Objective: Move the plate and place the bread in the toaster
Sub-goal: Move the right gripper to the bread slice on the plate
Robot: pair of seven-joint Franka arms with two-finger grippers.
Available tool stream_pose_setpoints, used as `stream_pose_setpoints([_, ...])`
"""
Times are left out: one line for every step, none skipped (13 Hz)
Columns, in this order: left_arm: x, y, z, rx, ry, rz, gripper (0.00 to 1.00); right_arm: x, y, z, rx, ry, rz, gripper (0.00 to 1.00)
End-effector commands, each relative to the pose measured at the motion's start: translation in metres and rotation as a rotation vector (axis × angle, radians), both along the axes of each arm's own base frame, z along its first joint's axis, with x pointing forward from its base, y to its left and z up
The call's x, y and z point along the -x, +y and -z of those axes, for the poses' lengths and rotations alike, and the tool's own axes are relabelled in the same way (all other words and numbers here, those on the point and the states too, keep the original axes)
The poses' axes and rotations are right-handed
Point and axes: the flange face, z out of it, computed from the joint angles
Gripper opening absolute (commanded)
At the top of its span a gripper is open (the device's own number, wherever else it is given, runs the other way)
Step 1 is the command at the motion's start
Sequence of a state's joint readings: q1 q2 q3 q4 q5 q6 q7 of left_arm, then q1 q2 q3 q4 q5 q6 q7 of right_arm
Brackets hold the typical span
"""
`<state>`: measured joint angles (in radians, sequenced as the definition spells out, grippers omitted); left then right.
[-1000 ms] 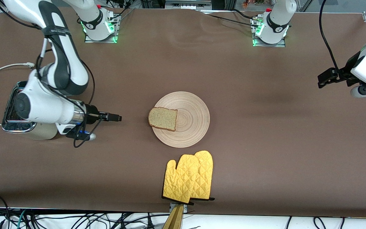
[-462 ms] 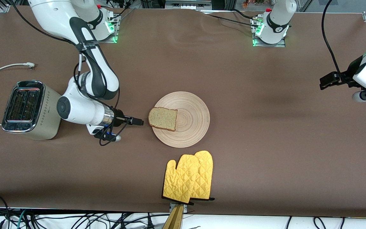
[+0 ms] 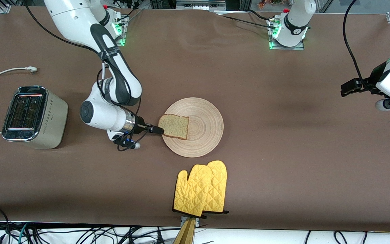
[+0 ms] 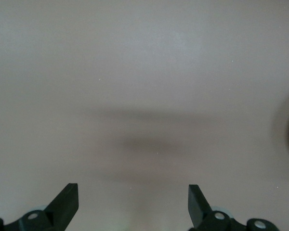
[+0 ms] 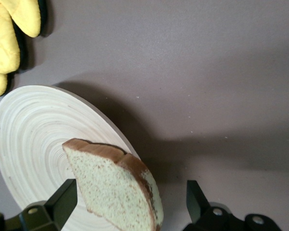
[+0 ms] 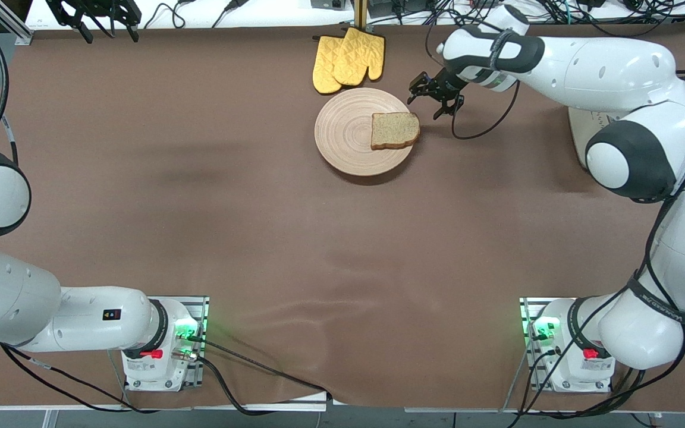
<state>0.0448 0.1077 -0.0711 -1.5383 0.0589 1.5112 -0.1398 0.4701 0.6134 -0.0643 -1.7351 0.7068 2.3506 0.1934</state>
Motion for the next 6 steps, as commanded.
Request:
stream_pose_setpoints([-0.002,0.002,0.000,-0.002,0.013,0.014,1.00,0.013,0.010,0.012,0.001,-0.001,0.027,1.00])
stream_pose_setpoints([-0.002,0.002,0.000,-0.002,0.013,0.014,1.00,0.017,0.009,0.018,0.005,0.010,0.027,1.00])
stream_pose_setpoints([-0.002,0.002,0.000,-0.002,0.013,0.014,1.00,0.020,0.009,0.021,0.008,0.019,0.023,1.00])
stream_pose_setpoints([-0.002,0.002,0.000,-0.002,0.013,0.014,1.00,0.022,0.007,0.024,0.011,0.028,0.022,1.00])
stream_pose_setpoints([-0.003,0.002,0.001,-0.002,0.015,0.014,1.00,0.024,0.007,0.025,0.011,0.033,0.018,1.00])
stream_pose_setpoints([-0.003,0.002,0.002,-0.002,0.016,0.014,1.00,0.025,0.007,0.024,0.011,0.034,0.017,1.00])
